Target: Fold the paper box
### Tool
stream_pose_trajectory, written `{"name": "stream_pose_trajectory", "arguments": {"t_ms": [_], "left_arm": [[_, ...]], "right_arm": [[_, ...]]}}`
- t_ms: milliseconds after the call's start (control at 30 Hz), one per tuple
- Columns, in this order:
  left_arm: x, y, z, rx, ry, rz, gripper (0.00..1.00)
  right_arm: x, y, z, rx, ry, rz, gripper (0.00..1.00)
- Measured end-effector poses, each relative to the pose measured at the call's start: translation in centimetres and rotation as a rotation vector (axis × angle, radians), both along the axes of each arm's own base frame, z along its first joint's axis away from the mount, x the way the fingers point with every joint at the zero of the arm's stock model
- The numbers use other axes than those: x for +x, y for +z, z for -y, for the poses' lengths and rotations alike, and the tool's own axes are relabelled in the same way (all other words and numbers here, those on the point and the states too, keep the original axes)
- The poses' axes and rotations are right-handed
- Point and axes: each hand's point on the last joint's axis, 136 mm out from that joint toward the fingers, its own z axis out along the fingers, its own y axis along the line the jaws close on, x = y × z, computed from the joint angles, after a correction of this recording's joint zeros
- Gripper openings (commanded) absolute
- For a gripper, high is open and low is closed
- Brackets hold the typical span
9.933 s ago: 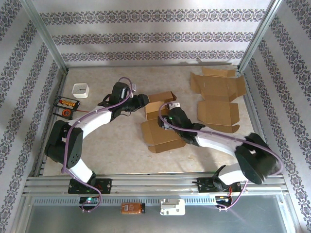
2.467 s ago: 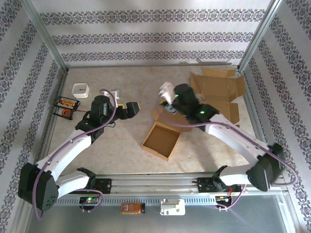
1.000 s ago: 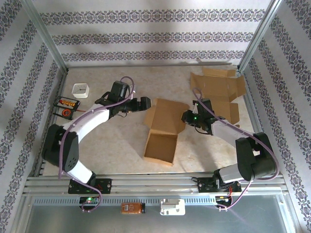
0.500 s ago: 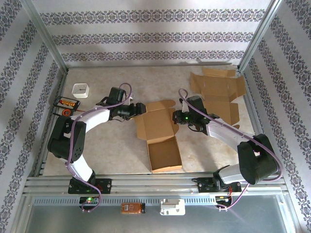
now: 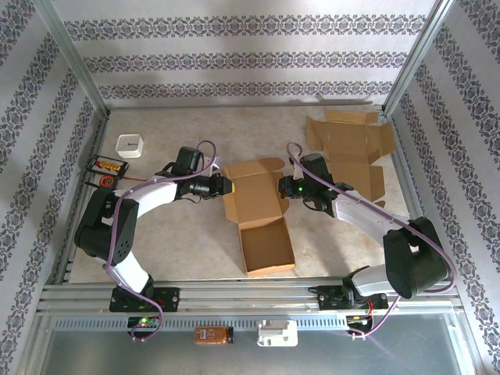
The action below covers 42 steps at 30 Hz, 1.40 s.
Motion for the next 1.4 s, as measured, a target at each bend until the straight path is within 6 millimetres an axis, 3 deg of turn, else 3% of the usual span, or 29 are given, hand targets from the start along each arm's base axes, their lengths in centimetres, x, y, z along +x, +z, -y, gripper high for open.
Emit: {"name": "stream_pose_trajectory", "arguments": {"t_ms": [133,300,467,567,700,933,1033,1167,1400], "left_arm": [[1.0,1.8,0.0,0.062,-0.031,0.101,0.09],[2.4,4.4,-0.4,0.144,-0.079,0.294,0.00],[2.7,6.4,-0.8,0.231,-0.148,0.492,0.00],[2.5,7.4,-1.0,0.279,-0.191,0.602,0.00],[1.6,8.1,-0.7,0.335,-0.261,0.735,0.00],[-0.7,8.3,0.9,0.414,-0.384,0.938,0.00],[-0.9,8.4,1.0,0.433,-0.392,0.984,0.00],[-0.5,8.3,0.4,0.473,-0.372,1.007,0.00],[0.1,8.6,0.1,0.499,-0.343,1.025,0.00]], "right_arm": [[0.1,1.1,0.2,-0.010,-0.005,0.043,0.15],[0.2,3.7,0.1,-0.012,0.021,0.129,0.57],[0.3,7.9,1.2,-0.046,0.012,0.295,0.76],[-0.1,11.2,1.7,-0.088,0.052,0.458,0.79],[-1.3,14.2,1.0,-0.234,0.248,0.699,0.82],[-1.8,15.8,-1.5,-0.452,0.603,0.856,0.78],[-1.5,16.4,-3.3,-0.446,0.699,0.867,0.68],[-1.8,15.5,-5.1,-0.402,0.763,0.823,0.56],[-2.1,15.6,-5.7,-0.316,0.722,0.709,0.68]]}}
